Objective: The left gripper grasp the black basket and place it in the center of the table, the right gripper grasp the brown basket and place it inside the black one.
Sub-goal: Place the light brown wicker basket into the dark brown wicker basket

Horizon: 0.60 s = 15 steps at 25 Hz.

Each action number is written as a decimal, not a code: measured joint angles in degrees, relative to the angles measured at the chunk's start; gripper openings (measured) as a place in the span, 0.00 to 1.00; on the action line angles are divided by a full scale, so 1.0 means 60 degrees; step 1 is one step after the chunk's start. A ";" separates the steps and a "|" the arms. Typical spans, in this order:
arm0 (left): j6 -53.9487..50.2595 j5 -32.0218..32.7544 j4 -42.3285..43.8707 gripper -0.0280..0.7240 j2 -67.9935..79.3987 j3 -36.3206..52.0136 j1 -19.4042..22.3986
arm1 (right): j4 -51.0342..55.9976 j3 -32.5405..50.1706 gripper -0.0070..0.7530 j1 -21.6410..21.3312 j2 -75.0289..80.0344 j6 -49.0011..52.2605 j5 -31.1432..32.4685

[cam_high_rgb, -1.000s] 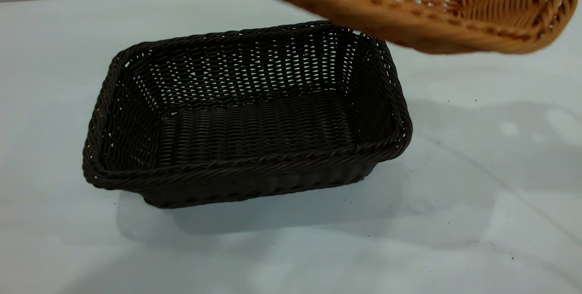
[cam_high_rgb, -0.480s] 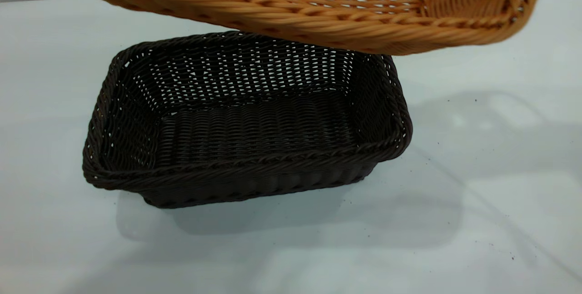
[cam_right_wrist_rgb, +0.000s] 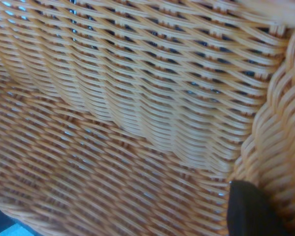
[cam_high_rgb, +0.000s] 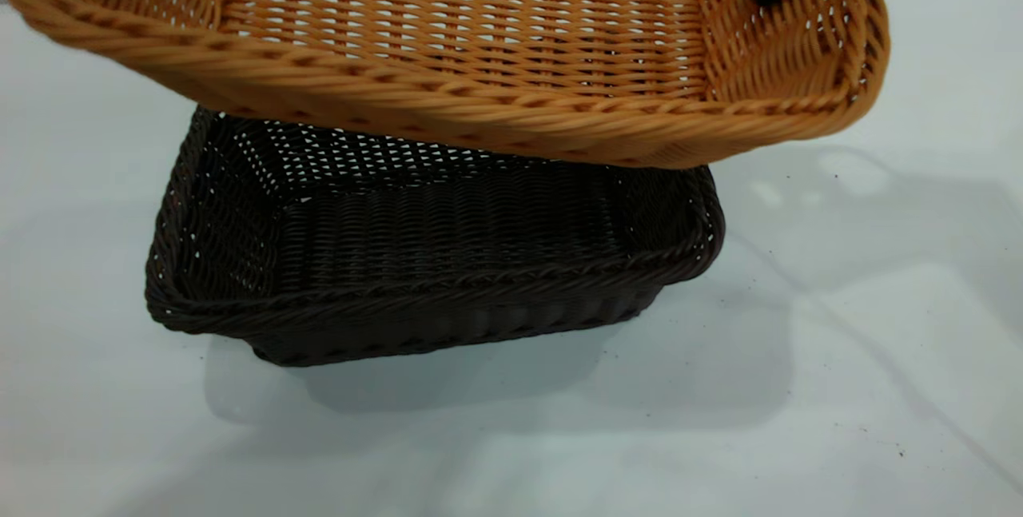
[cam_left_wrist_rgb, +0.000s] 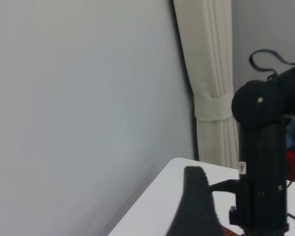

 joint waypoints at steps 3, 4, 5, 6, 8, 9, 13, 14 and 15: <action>0.0000 0.0000 0.0000 0.66 0.0000 0.0000 0.0000 | 0.0035 -0.0456 0.15 0.0135 0.0356 0.0028 0.0239; 0.0000 0.0000 0.0000 0.66 0.0000 0.0000 0.0000 | -0.0042 -0.0610 0.15 0.0247 0.0457 0.0017 0.0239; 0.0000 0.0000 0.0000 0.66 0.0000 0.0000 0.0000 | -0.0087 -0.0744 0.15 0.0356 0.0540 0.0027 0.0222; 0.0000 0.0000 0.0000 0.66 0.0000 0.0000 0.0000 | -0.0180 -0.0910 0.15 0.0504 0.0637 0.0075 0.0207; 0.0000 -0.0010 0.0000 0.66 0.0000 0.0000 0.0000 | -0.0492 -0.1133 0.15 0.0775 0.0748 0.0204 0.0223; 0.0000 -0.0001 0.0000 0.66 0.0000 0.0000 0.0000 | -0.0675 -0.1241 0.15 0.0923 0.0776 0.0322 0.0235; 0.0000 0.0083 -0.0255 0.66 0.0000 0.0008 0.0000 | -0.1122 -0.1601 0.15 0.1186 0.0787 0.0637 0.0257; 0.0000 0.0083 -0.0406 0.66 0.0000 0.0008 0.0000 | -0.1122 -0.1710 0.15 0.1186 0.0787 0.0637 0.0257; 0.0000 0.0072 -0.0557 0.66 0.0000 0.0008 0.0000 | -0.1113 -0.1790 0.15 0.1186 0.0787 0.0658 0.0221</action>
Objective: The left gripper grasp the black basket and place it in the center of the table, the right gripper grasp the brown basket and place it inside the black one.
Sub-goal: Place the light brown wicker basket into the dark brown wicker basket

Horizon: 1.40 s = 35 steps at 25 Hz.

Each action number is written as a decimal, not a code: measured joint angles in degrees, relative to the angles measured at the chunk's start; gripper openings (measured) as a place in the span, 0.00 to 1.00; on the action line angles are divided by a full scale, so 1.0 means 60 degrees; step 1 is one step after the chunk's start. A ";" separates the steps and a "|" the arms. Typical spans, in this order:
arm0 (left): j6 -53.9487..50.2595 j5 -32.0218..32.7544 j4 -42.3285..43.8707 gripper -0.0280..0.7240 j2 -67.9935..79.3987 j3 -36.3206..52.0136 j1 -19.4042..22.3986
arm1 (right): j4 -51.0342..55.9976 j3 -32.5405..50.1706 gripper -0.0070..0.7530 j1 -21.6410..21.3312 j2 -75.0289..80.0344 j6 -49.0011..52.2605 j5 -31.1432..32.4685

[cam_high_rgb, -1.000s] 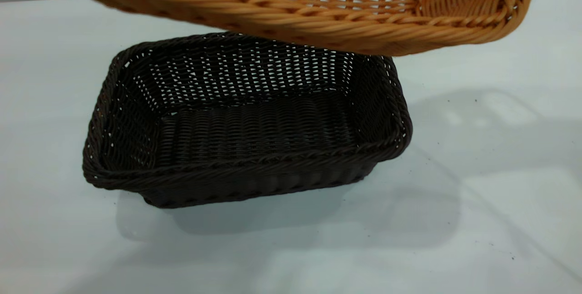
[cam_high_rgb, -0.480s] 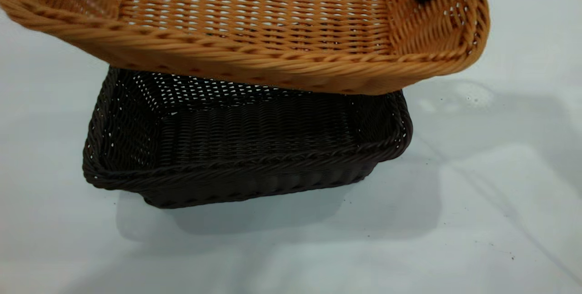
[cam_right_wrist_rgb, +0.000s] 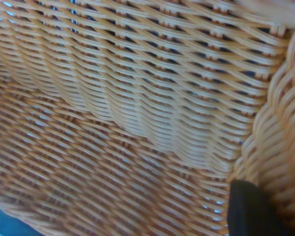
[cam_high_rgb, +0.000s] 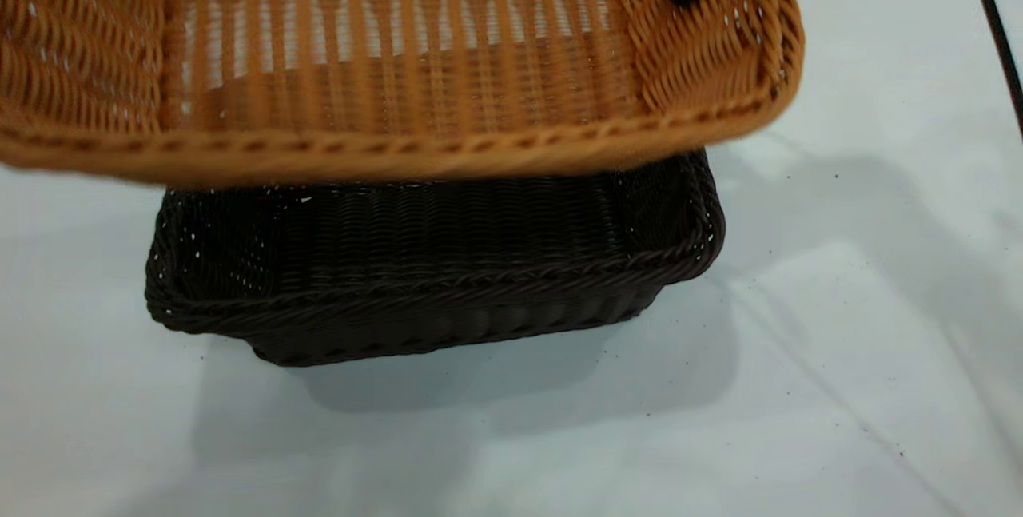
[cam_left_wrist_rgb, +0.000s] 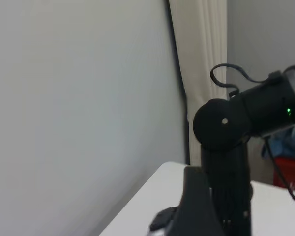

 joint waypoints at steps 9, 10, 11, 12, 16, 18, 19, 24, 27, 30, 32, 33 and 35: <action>0.0000 -0.0005 -0.0122 0.66 0.0000 0.0000 0.0000 | -0.0375 -0.0038 0.15 -0.0009 0.0033 0.0260 0.0000; 0.0000 -0.0005 -0.0122 0.66 0.0000 0.0000 0.0000 | -0.0336 -0.0038 0.15 -0.0009 0.0102 0.0260 0.0000; 0.0000 -0.0005 -0.0122 0.66 0.0000 0.0000 0.0000 | -0.0327 -0.0038 0.15 -0.0009 0.0176 0.0260 0.0000; 0.0000 -0.0005 -0.0122 0.66 0.0000 0.0000 0.0000 | -0.0364 -0.0047 0.15 -0.0009 0.0277 0.0260 0.0000; 0.0000 -0.0005 -0.0122 0.66 0.0000 0.0000 0.0000 | -0.0335 -0.0057 0.15 -0.0009 0.0628 0.0371 -0.0045; 0.0000 -0.0005 -0.0122 0.66 0.0000 0.0000 0.0000 | -0.0324 -0.0065 0.15 -0.0009 0.0757 0.0371 -0.0045; 0.0000 -0.0005 -0.0122 0.66 0.0000 0.0000 0.0000 | -0.0347 -0.0065 0.15 -0.0009 0.0813 0.0380 -0.0045; 0.0000 -0.0005 -0.0122 0.66 0.0000 0.0000 0.0000 | -0.0359 -0.0065 0.15 -0.0009 0.1088 0.0447 -0.0045; 0.0000 -0.0005 -0.0122 0.66 0.0000 0.0009 0.0000 | -0.0350 -0.0076 0.15 -0.0009 0.1296 0.0496 -0.0045; 0.0000 -0.0005 -0.0122 0.66 0.0000 0.0009 0.0000 | -0.0310 -0.0085 0.15 -0.0009 0.1474 0.0535 -0.0045; 0.0000 -0.0005 -0.0122 0.66 0.0000 0.0009 0.0000 | -0.0310 -0.0085 0.15 -0.0009 0.1493 0.0595 -0.0045; 0.0000 -0.0005 -0.0122 0.66 0.0000 0.0009 0.0000 | -0.0310 -0.0085 0.15 -0.0009 0.1493 0.0595 -0.0045; 0.0000 0.0005 -0.0122 0.66 0.0000 0.0009 0.0000 | -0.0291 -0.0085 0.15 -0.0009 0.1493 0.0587 -0.0036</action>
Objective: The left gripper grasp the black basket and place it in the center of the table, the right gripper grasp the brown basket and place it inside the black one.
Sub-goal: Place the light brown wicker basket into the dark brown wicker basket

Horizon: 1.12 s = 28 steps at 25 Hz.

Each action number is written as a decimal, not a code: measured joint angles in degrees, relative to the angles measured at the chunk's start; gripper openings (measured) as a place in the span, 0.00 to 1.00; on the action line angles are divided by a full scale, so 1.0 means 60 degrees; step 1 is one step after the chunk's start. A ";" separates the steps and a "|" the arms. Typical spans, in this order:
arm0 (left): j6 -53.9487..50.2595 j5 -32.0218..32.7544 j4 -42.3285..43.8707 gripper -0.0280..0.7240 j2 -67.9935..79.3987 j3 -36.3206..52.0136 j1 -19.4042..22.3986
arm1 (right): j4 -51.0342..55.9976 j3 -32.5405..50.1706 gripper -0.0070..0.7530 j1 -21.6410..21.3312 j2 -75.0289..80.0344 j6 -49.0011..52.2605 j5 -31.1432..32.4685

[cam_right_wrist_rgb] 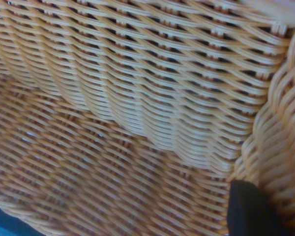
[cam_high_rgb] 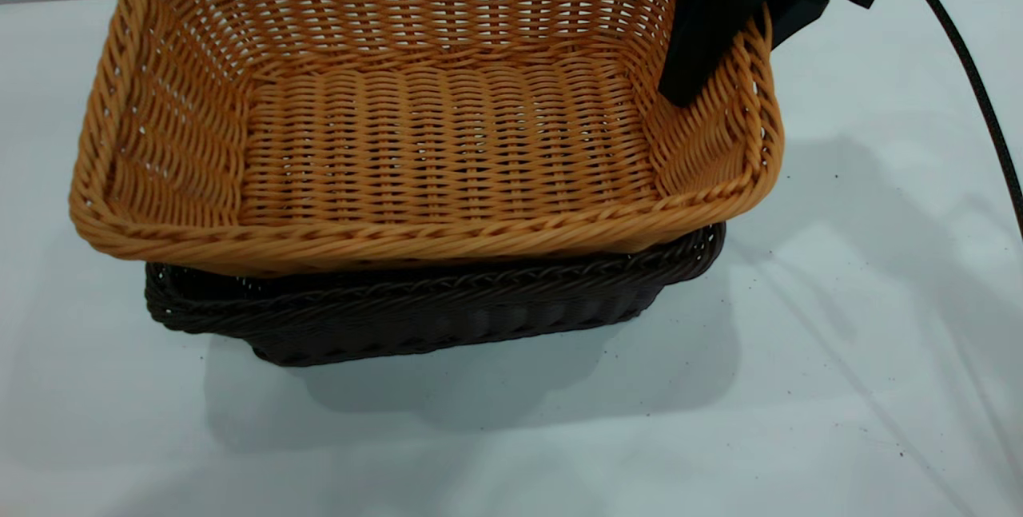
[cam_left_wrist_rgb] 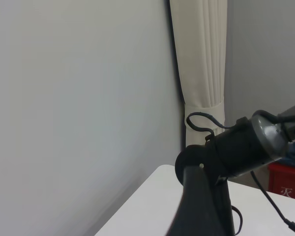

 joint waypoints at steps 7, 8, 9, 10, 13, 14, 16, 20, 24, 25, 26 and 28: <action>0.0000 0.0030 0.0000 0.66 0.0000 0.0000 0.0000 | -0.0009 0.0000 0.15 0.0000 0.0000 0.0025 0.0000; 0.0000 0.0030 0.0000 0.66 0.0000 0.0000 0.0000 | -0.0009 0.0000 0.15 0.0000 0.0000 0.0020 0.0000; 0.0000 0.0030 0.0000 0.66 0.0000 0.0000 0.0000 | -0.0009 0.0000 0.15 0.0000 -0.0009 0.0020 0.0000; 0.0000 0.0030 0.0000 0.66 0.0000 0.0000 0.0000 | 0.0000 0.0000 0.15 0.0000 -0.0009 -0.0001 0.0000; 0.0000 0.0030 0.0010 0.66 0.0000 0.0000 0.0000 | -0.0031 0.0000 0.15 0.0000 -0.0009 -0.0036 0.0000; 0.0000 0.0030 0.0010 0.66 0.0000 0.0000 0.0000 | -0.0040 0.0000 0.15 0.0000 -0.0009 -0.0036 0.0000; 0.0000 0.0030 0.0010 0.66 0.0000 0.0000 0.0000 | -0.0051 0.0000 0.15 0.0000 -0.0009 -0.0045 0.0008; 0.0000 0.0030 0.0010 0.66 0.0000 0.0000 0.0000 | -0.0033 0.0000 0.15 0.0000 -0.0009 -0.0054 0.0008; 0.0000 0.0030 0.0010 0.66 0.0000 0.0000 0.0000 | 0.0021 0.0000 0.15 0.0011 -0.0009 -0.0072 0.0017; 0.0000 0.0030 0.0010 0.66 0.0000 0.0000 0.0000 | 0.0052 0.0000 0.15 0.0050 -0.0009 -0.0081 0.0017; 0.0000 0.0030 0.0010 0.66 0.0000 0.0000 0.0000 | 0.0091 0.0000 0.15 0.0081 -0.0009 -0.0121 0.0017; 0.0000 0.0030 0.0010 0.66 0.0000 0.0000 0.0000 | 0.0153 0.0000 0.15 0.0212 0.0001 -0.0175 0.0027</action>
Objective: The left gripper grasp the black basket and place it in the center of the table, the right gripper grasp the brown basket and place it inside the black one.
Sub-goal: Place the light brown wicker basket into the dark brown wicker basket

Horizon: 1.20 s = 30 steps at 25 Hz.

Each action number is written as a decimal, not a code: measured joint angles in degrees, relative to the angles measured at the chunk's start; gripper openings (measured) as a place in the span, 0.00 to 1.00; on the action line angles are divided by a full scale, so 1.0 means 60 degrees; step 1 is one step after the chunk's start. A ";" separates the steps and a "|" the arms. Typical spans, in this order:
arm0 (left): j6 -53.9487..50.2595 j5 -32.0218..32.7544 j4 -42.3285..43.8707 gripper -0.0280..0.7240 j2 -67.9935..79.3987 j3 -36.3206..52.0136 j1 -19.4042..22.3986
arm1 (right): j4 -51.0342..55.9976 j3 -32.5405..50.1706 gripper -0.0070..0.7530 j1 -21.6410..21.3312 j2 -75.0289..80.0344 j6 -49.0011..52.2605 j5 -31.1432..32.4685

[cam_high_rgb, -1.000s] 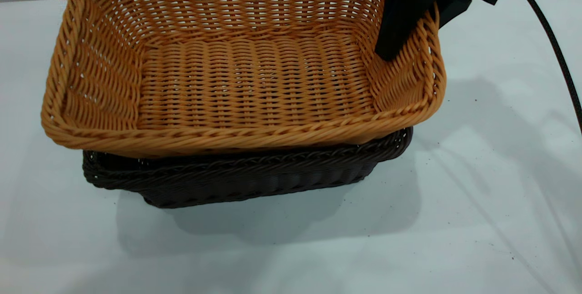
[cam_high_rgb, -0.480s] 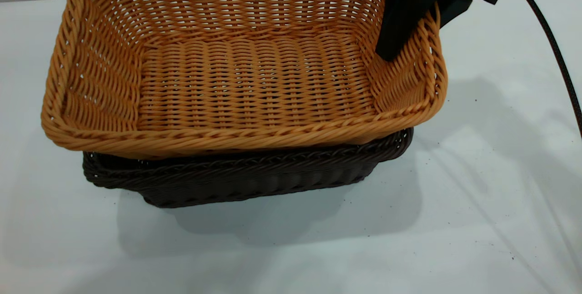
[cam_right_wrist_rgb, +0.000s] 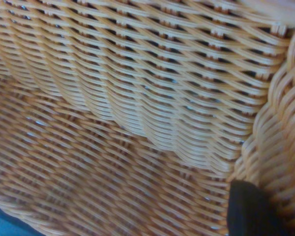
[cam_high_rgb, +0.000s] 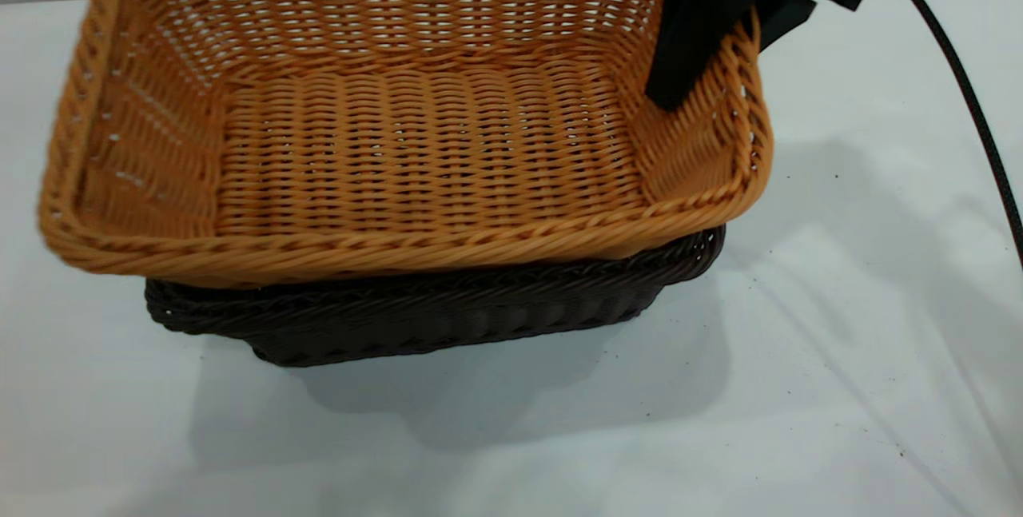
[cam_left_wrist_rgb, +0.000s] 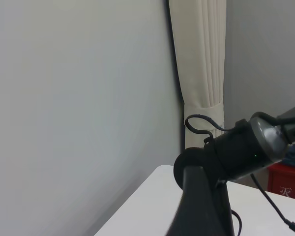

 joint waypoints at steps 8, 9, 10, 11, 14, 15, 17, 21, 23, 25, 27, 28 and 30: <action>0.0000 0.0009 -0.0036 0.63 0.0000 0.0000 0.0000 | 0.0106 0.0000 0.27 0.0464 0.0000 -0.0472 -0.0250; 0.0000 0.0031 -0.0047 0.63 0.0000 0.0000 0.0000 | 0.0039 0.0000 0.31 0.0464 0.0000 -0.0472 -0.0423; 0.0000 0.0032 -0.0047 0.62 0.0000 0.0000 0.0000 | -0.0024 0.0000 0.34 0.0439 0.0000 -0.0472 -0.0473; 0.0000 0.0032 -0.0047 0.62 0.0000 0.0000 0.0000 | -0.0150 0.0000 0.37 0.0442 0.0000 -0.0437 -0.0450; 0.0000 0.0032 -0.0047 0.62 0.0000 0.0000 0.0000 | -0.0476 0.0000 0.47 0.0442 0.0000 -0.0241 -0.0567; 0.0000 0.0022 -0.0047 0.62 0.0000 0.0000 0.0000 | -0.0544 0.0000 0.49 0.0442 0.0000 -0.0240 -0.0609; 0.0000 0.0022 -0.0047 0.62 0.0000 0.0000 0.0000 | -0.0749 0.0000 0.52 0.0442 0.0000 -0.0190 -0.0727; 0.0000 0.0004 -0.0047 0.62 0.0000 0.0000 0.0000 | -0.1222 -0.0043 0.54 0.0442 0.0000 -0.0017 -0.0751; 0.0000 0.0004 -0.0047 0.62 0.0000 0.0000 0.0000 | -0.1289 -0.0201 0.54 0.0442 0.0000 0.0096 -0.0740; 0.0000 -0.0003 -0.0047 0.62 0.0000 0.0000 0.0000 | -0.1432 -0.0479 0.54 0.0442 -0.0012 0.0280 -0.0617; 0.0000 -0.0007 -0.0047 0.62 0.0000 0.0000 0.0000 | -0.1699 -0.0783 0.54 0.0442 -0.0012 0.0557 -0.0351; 0.0000 -0.0007 -0.0047 0.62 0.0000 0.0000 0.0000 | -0.1826 -0.0922 0.54 0.0442 -0.0012 0.0651 -0.0224; 0.0000 -0.0082 -0.0047 0.62 0.0000 0.0000 0.0000 | -0.2108 -0.1270 0.54 0.0442 -0.0012 0.0892 0.0006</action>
